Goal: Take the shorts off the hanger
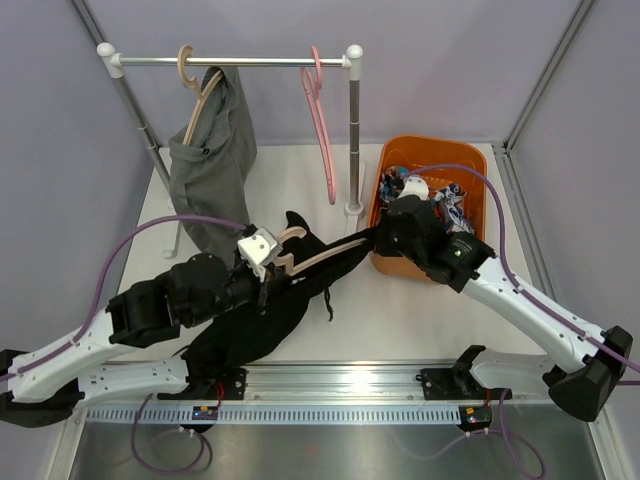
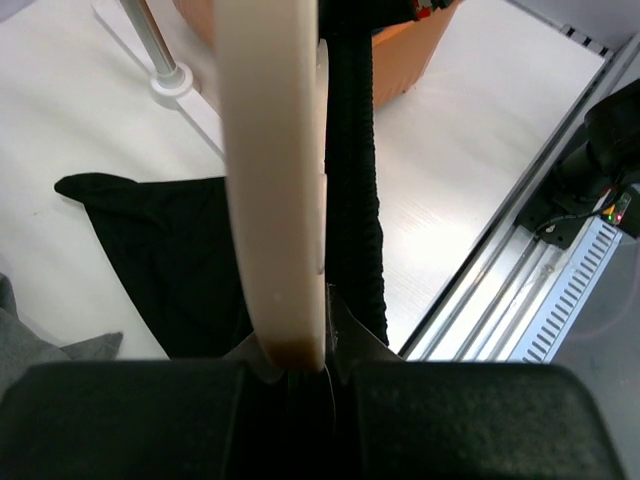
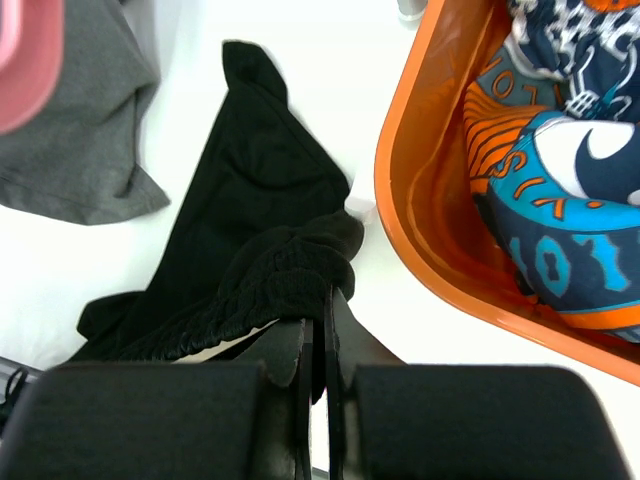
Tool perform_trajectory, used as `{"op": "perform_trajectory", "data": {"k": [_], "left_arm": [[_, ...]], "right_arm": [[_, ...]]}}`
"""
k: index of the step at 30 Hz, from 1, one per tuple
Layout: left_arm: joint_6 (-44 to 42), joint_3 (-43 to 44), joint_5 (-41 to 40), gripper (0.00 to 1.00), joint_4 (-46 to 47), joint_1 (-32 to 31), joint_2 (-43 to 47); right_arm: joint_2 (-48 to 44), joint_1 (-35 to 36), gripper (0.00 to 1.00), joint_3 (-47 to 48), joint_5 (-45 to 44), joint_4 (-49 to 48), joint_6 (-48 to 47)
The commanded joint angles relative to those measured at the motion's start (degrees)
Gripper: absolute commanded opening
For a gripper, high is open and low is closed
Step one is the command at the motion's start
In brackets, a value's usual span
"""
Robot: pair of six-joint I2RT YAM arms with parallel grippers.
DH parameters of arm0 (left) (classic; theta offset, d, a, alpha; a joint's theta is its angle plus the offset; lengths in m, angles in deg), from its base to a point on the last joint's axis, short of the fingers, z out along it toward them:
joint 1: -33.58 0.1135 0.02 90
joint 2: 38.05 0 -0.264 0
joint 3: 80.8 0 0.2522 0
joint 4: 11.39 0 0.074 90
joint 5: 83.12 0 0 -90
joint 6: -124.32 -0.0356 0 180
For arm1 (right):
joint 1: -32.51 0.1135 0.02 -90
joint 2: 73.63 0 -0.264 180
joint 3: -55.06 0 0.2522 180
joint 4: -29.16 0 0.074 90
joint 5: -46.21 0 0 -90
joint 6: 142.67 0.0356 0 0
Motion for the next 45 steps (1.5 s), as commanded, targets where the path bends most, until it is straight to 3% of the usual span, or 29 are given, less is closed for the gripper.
{"op": "perform_trajectory", "data": {"k": [1, 6, 16, 20, 24, 30, 38, 45], "left_arm": [[-0.1, 2.3, -3.2, 0.0, 18.8, -0.5, 2.7], [-1.0, 4.3, -3.5, 0.0, 16.0, -0.4, 3.8], [-1.2, 2.7, -2.1, 0.0, 15.5, -0.4, 10.9], [-0.3, -3.4, -6.3, 0.0, 26.4, -0.5, 13.4], [-1.2, -6.2, -8.5, 0.0, 36.7, -0.5, 10.8], [-4.4, -1.1, -7.1, 0.0, 39.5, -0.4, 5.4], [-6.8, 1.3, -10.4, 0.0, 51.6, -0.4, 3.4], [-12.2, 9.0, -16.6, 0.0, 56.0, -0.4, -4.3]], "right_arm": [[-2.0, -0.7, 0.0, 0.8, -2.5, 1.9, -1.4], [-1.4, -0.9, 0.0, 2.0, -7.8, 5.1, -1.6], [0.2, -2.1, 0.0, 2.5, -4.0, 2.8, -0.7], [-0.5, -1.7, 0.0, 2.5, 1.7, 0.2, -1.1], [0.5, 1.5, 0.0, 4.9, 1.3, 1.1, -1.5], [0.2, 2.8, 0.0, 6.8, -0.1, 2.9, -2.2], [0.3, 6.6, 0.0, 7.1, 4.3, 0.2, -3.5], [1.4, 9.6, 0.0, 21.0, -5.8, 8.0, -4.6]]}}
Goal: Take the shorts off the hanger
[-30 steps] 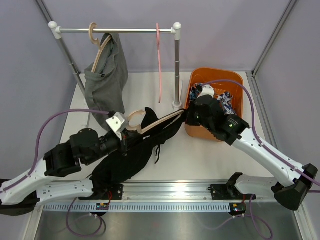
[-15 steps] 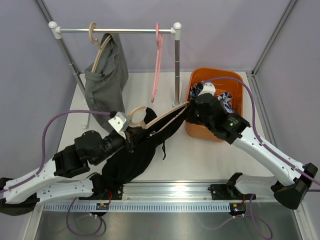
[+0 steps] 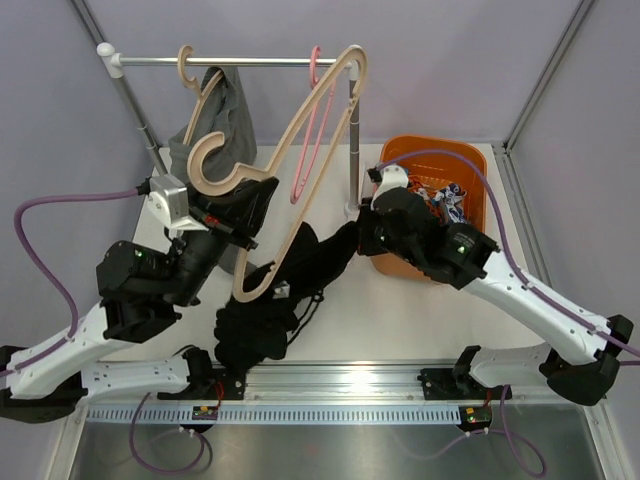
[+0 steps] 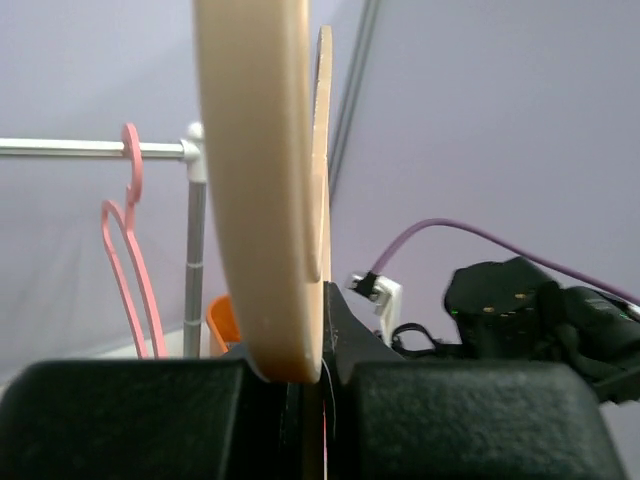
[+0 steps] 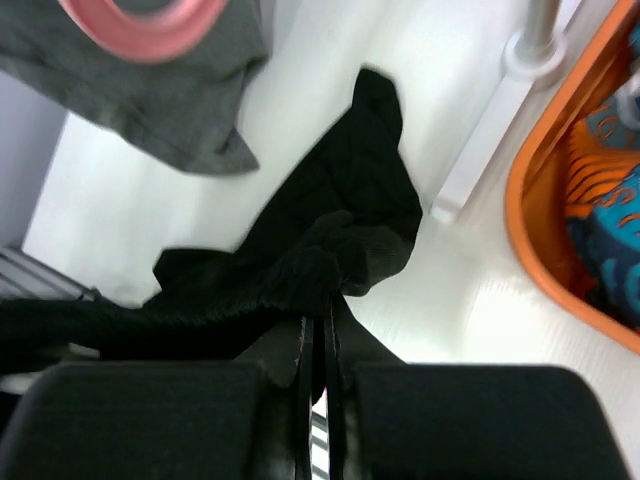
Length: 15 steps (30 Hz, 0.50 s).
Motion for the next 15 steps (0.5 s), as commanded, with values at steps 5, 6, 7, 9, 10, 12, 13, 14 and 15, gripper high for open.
{"op": "perform_trajectory", "data": {"k": [5, 6, 7, 9, 10, 12, 13, 14, 15], "left_arm": [[-11.8, 11.7, -14.4, 0.0, 10.2, 0.1, -8.3], [-12.5, 12.6, -14.6, 0.0, 10.0, 0.0, -9.9], [-12.9, 14.1, -14.9, 0.0, 9.3, 0.1, -10.5], [-12.4, 14.9, -14.9, 0.0, 7.9, 0.1, -10.7], [-11.9, 14.2, -14.7, 0.0, 7.6, 0.0, -10.1], [-11.3, 12.8, -14.5, 0.0, 7.7, 0.1, -9.0], [-11.1, 11.4, -14.5, 0.0, 7.4, 0.0, -7.7], [-11.1, 10.8, -14.6, 0.0, 7.1, 0.1, -7.1], [-11.1, 10.2, -15.0, 0.0, 6.7, 0.0, -6.6]], "right_arm": [[-2.5, 0.1, 0.0, 23.2, -11.9, 6.1, -5.3], [-1.7, 0.0, 0.0, 25.6, -14.2, 7.3, -6.1], [-1.1, -0.5, 0.0, 28.6, -16.4, 7.9, -6.9], [1.0, -2.7, 0.0, 36.4, -19.8, 7.3, -10.4], [1.7, -3.8, 0.0, 38.6, -20.5, 6.5, -11.9], [4.3, -6.8, 0.0, 45.1, -22.8, 2.8, -16.9], [5.1, -7.5, 0.0, 47.2, -23.8, 1.2, -18.8], [6.2, -8.2, 0.0, 51.1, -26.9, -0.8, -23.1], [7.8, -8.8, 0.0, 52.4, -28.8, -5.9, -25.7]]}}
